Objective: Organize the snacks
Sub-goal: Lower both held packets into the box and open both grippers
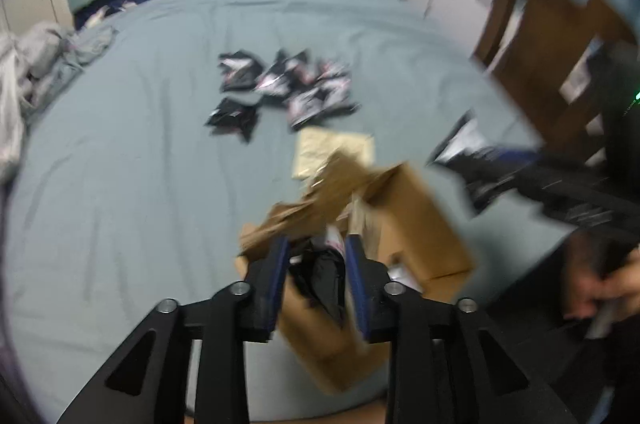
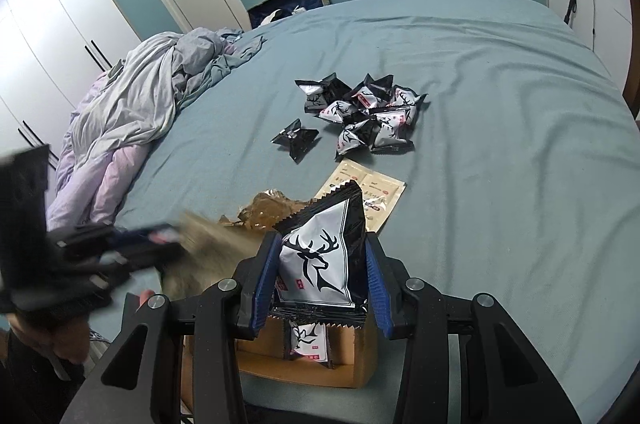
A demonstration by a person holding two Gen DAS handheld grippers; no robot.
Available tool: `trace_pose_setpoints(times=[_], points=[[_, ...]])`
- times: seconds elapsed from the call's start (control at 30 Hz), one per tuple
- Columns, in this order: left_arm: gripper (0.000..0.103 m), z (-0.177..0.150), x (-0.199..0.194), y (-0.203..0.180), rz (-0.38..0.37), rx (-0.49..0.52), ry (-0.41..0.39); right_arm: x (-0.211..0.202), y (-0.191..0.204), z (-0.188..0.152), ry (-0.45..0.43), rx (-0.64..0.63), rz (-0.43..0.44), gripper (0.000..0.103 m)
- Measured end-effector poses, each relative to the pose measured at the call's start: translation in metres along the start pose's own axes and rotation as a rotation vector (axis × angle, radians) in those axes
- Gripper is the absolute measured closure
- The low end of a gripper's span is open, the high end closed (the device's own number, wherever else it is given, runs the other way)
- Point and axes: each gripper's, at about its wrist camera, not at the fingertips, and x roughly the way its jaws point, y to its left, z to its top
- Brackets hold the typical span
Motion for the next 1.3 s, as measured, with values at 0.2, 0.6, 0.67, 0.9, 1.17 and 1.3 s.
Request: trace_pose_setpoints(times=[0.2,0.6,0.67,0.9,1.17,1.3], points=[[0.028,0.003,0.011,0.018,0.085,-0.077,0.017,0.002,0.002,0.0,0.009,-0.016,-0.004,0.063],[0.024,0.005,0.0,0.017,0.183,-0.054,-0.052,0.024,0.021,0.001,0.15,-0.107,0.11,0.062],[0.024,0.005,0.0,0.016,0.183,-0.053,-0.05,0.025,0.026,0.003,0.145,-0.134,0.098,0.062],[0.022,0.007,0.002,0.016,0.196,-0.062,-0.037,0.021,0.023,0.007,0.113,-0.092,0.031,0.047],[0.022,0.006,0.003,0.016,0.194,-0.063,-0.026,0.021,0.01,0.006,0.119,0.03,0.01,0.025],[0.022,0.007,0.0,0.013,0.187,-0.052,-0.037,0.019,0.005,0.01,0.118,0.06,-0.002,0.025]])
